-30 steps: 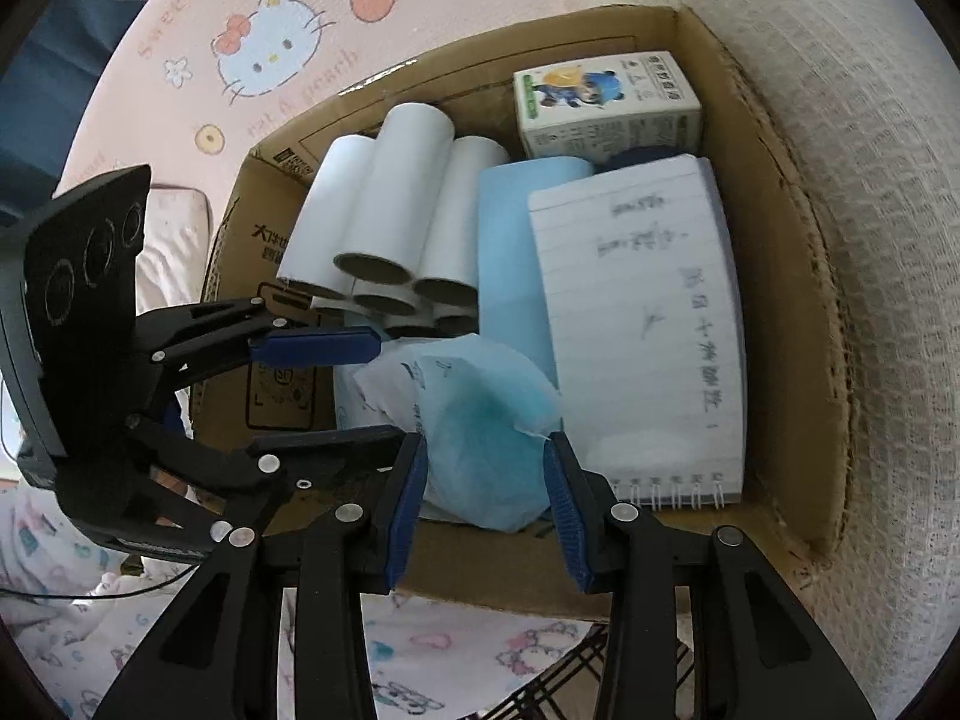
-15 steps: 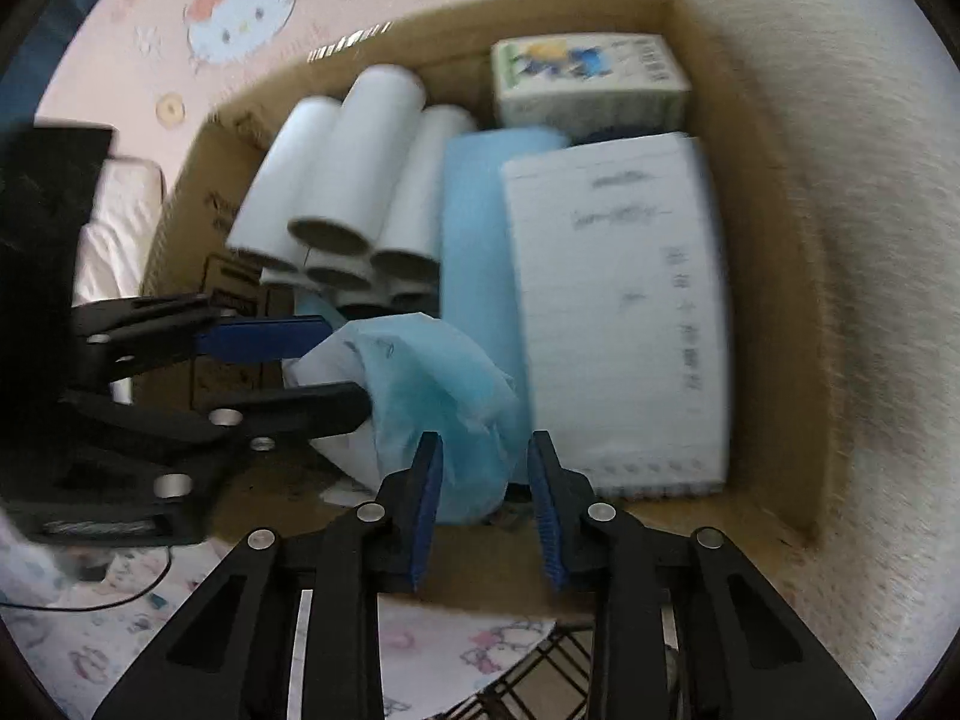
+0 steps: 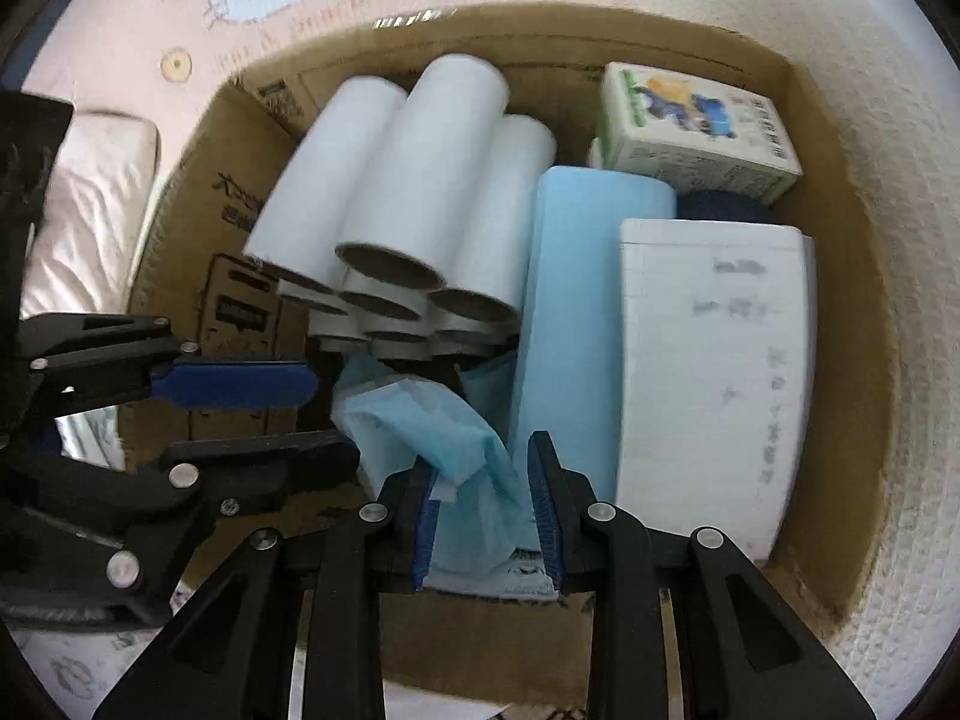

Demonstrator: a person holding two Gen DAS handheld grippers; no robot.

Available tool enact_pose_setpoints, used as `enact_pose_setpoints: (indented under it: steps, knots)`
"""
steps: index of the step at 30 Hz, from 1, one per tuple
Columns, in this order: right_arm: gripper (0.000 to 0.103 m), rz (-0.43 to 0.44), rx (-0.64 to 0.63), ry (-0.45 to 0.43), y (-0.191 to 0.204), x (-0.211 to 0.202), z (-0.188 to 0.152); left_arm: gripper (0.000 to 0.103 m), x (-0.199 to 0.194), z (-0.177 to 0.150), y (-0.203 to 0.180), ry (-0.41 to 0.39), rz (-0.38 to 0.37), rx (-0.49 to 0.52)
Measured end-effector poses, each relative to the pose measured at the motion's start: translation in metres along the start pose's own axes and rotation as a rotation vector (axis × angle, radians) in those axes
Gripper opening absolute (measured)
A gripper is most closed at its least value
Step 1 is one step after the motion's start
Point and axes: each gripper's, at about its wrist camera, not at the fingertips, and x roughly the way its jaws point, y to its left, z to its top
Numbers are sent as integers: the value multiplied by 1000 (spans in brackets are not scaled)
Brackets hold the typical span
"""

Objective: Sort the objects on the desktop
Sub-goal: 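Open both grippers and push the wipes pack down into the box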

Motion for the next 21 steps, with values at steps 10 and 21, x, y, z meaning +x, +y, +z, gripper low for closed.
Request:
enact_pose_setpoints:
  steps: [10, 21]
  knots:
    - [26, 131, 111, -75, -28, -38, -13, 30, 40, -8, -21, 78, -27, -108]
    - [25, 94, 164, -39, -36, -21, -33, 15, 103, 3, -12, 189, 197, -261]
